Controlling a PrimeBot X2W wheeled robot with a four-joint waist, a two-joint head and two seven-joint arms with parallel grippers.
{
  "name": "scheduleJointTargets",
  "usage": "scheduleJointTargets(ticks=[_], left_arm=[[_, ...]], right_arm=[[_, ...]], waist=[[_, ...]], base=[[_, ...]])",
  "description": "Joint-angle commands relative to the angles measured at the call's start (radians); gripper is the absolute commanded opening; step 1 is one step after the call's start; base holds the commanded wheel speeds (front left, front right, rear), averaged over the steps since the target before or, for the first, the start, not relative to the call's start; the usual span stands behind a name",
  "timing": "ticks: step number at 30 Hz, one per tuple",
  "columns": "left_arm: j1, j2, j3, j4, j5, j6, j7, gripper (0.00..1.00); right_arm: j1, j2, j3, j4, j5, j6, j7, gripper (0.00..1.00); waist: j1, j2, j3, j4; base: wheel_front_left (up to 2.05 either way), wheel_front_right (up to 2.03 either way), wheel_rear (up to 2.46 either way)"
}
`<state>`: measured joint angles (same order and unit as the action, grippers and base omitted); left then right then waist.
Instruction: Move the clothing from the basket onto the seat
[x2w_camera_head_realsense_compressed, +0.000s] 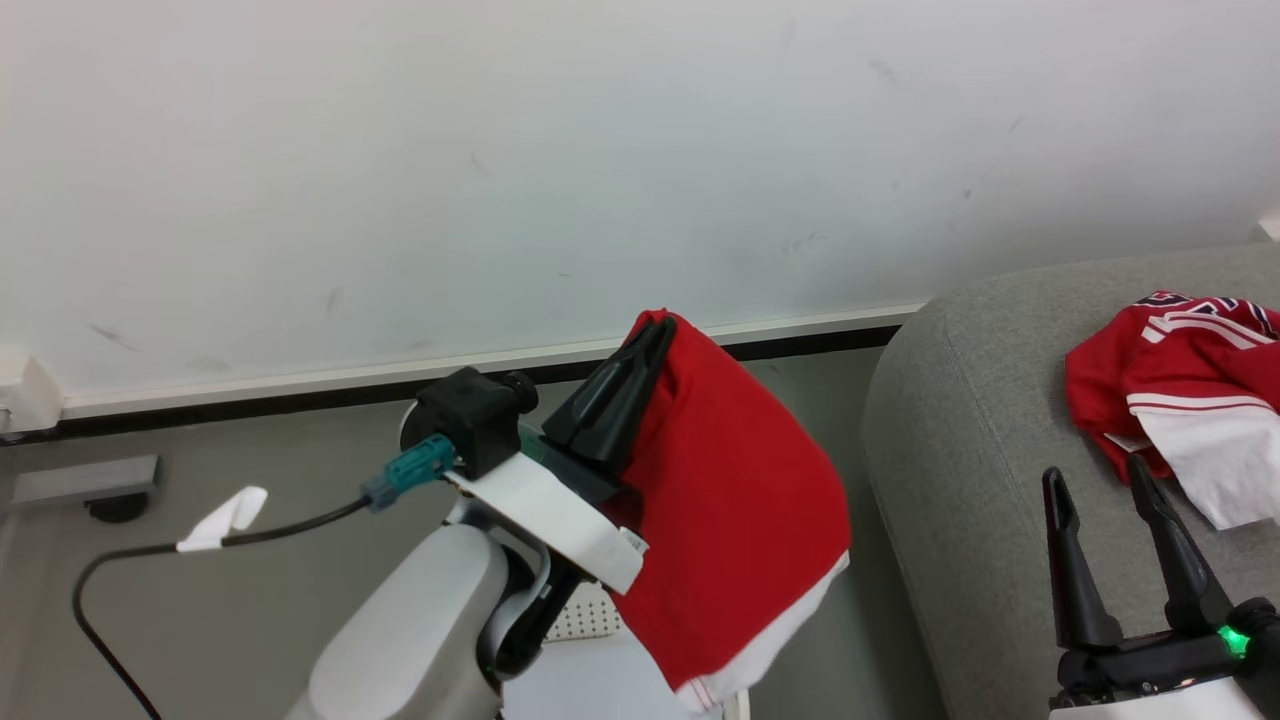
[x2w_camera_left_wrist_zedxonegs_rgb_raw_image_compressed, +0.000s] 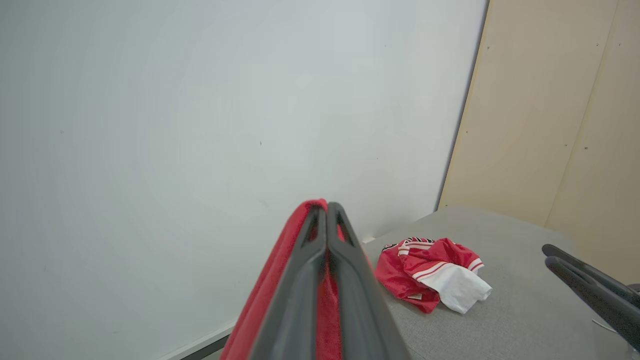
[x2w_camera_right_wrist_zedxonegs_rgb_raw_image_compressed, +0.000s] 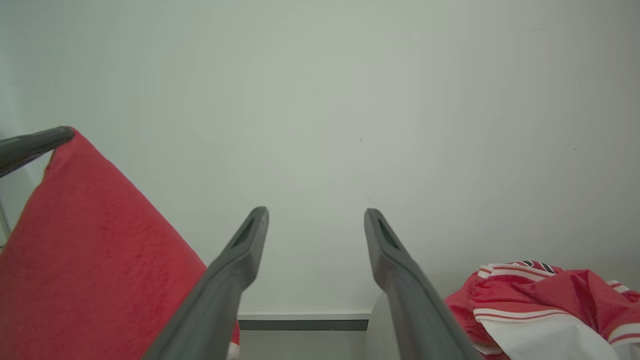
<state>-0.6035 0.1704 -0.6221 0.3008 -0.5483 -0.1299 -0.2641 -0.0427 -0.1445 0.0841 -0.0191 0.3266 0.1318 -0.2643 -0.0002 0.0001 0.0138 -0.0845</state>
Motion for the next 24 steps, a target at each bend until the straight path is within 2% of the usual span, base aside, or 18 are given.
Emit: scheduleJointTargets(ticks=[1,7,13,19,24], left_arm=[[0.023,-0.005,0.007,-0.007,0.022,0.003,0.000,0.00],[0.048,-0.041,0.058,-0.035,0.088,0.002,0.000,0.00],[0.058,-0.051,0.079,-0.021,0.117,0.001,-0.001,0.00],[0.055,-0.062,0.068,-0.001,0.123,0.000,-0.001,0.00],[0.041,-0.073,0.021,0.004,0.113,0.000,0.000,0.00]], right_arm=[[0.001,-0.007,0.005,0.004,0.008,-0.002,0.000,1.00],[-0.010,-0.022,0.061,0.020,0.012,-0.002,0.000,1.00],[-0.045,-0.046,0.149,0.046,0.013,-0.002,0.000,1.00],[-0.120,-0.090,0.309,0.113,0.027,-0.002,0.000,1.00],[-0.212,-0.132,0.447,0.207,0.057,-0.002,0.000,1.00]], waist=[[0.0002,-0.0001,-0.001,0.002],[0.0002,-0.0001,-0.001,0.011],[0.0002,-0.0001,-0.001,0.019],[0.0002,-0.0001,0.001,0.028],[0.0002,-0.0001,0.009,0.052]], base=[[0.00,0.00,0.00],[0.00,0.00,0.00],[0.00,0.00,0.00],[0.00,0.00,0.00],[0.00,0.00,0.00]])
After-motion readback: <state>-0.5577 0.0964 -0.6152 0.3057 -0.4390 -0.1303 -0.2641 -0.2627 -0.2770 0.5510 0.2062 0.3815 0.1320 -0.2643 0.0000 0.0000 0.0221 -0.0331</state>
